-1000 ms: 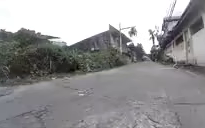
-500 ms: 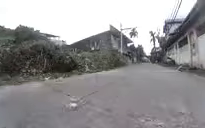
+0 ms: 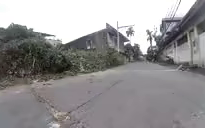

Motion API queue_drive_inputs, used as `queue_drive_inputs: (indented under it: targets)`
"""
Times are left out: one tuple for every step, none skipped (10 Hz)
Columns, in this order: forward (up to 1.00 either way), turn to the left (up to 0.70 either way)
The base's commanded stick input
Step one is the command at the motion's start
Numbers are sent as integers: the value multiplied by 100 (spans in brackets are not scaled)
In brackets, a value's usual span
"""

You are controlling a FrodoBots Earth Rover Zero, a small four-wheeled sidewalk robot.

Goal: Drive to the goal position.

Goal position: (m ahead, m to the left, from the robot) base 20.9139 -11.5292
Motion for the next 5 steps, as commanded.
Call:
queue_drive_inputs:
  targets:
    - [100, -15]
    - [100, -15]
    - [100, -15]
    - [100, -15]
    - [100, -15]
